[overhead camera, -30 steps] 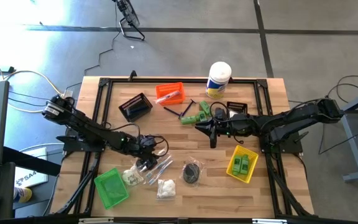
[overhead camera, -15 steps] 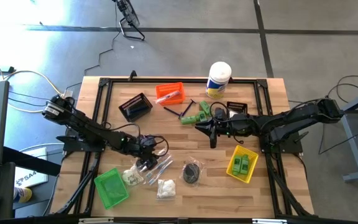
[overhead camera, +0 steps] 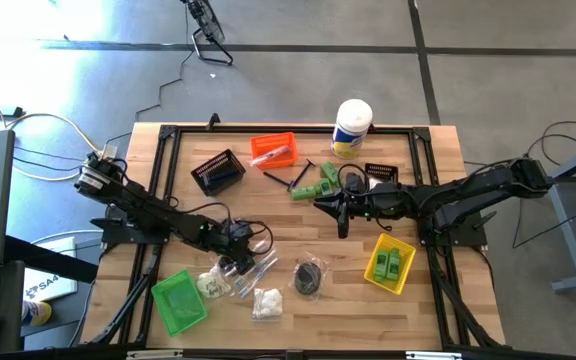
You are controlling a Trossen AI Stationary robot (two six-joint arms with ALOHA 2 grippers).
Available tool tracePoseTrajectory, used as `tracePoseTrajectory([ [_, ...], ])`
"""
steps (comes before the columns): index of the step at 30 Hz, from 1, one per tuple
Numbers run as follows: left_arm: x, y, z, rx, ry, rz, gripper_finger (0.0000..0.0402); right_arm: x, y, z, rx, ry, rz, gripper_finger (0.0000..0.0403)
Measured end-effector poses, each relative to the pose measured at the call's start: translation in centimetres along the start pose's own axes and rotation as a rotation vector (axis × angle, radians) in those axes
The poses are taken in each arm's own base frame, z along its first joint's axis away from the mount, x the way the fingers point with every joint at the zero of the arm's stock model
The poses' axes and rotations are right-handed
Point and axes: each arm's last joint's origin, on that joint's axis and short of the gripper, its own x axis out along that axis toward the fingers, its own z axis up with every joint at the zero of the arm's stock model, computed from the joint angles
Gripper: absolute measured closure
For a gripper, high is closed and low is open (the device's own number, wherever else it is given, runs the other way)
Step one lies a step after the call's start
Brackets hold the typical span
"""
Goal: Pick & Place Travel size toiletries
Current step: Put the red toothbrush into the orange bin
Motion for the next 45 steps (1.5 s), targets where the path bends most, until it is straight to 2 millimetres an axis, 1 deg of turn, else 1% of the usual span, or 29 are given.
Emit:
tracePoseTrajectory([
  [7, 0.06, -0.01, 0.00, -0.001, -0.005, -0.004, 0.0214, 0.00, 0.00, 0.00, 0.000, 0.000, 0.000, 0.0341],
  [12, 0.09, -0.10, 0.07, -0.006, -0.011, -0.014, 0.0228, 0.00, 0.00, 0.00, 0.001, 0.000, 0.000, 0.0341],
  [45, 0.10, -0.23, 0.13, -0.018, -0.015, -0.031, 0.0229, 0.00, 0.00, 0.00, 0.002, 0.000, 0.000, 0.0341],
])
